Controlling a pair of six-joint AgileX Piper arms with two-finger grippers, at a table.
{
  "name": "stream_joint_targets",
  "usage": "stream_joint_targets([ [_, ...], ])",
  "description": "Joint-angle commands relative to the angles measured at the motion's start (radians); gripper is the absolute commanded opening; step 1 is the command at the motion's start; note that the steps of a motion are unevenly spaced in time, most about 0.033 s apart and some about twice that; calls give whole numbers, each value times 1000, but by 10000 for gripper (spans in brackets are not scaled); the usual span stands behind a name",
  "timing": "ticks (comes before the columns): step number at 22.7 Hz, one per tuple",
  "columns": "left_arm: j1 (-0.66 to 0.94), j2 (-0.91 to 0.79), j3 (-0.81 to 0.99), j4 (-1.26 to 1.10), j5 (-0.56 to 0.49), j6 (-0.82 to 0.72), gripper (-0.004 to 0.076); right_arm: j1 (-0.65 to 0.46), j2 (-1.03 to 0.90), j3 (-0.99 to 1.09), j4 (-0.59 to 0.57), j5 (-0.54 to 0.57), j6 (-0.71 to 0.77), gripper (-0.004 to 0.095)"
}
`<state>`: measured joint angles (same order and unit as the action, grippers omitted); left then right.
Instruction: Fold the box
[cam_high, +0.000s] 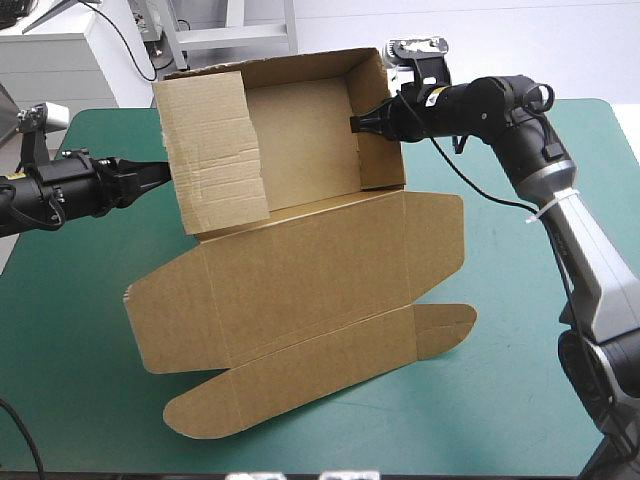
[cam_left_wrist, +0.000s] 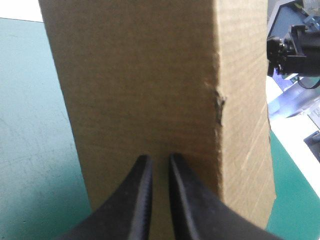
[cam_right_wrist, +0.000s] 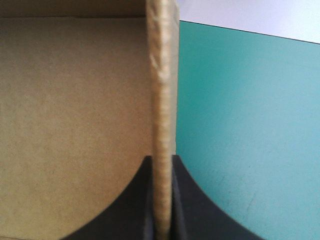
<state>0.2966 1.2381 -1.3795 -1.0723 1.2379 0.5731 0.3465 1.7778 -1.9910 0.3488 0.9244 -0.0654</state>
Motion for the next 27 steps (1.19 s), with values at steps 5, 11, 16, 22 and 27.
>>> stream_joint_targets([
  [5,-23,-29,-25,-73,52,-4,362,37,-50,-28,-36,-112,32,-18],
  [11,-89,-29,-25,-55,52,-7,433,39,-47,-28,-58,-111,39,-17],
  [16,-104,-29,-25,68,48,-15,433,41,-31,-28,-56,-93,48,-17],
  [22,-107,-21,-25,288,-23,-267,433,112,-31,-28,-114,-135,65,-13],
  [27,-131,-17,-24,302,-49,-339,432,176,-31,-28,-158,-172,90,-13],
])
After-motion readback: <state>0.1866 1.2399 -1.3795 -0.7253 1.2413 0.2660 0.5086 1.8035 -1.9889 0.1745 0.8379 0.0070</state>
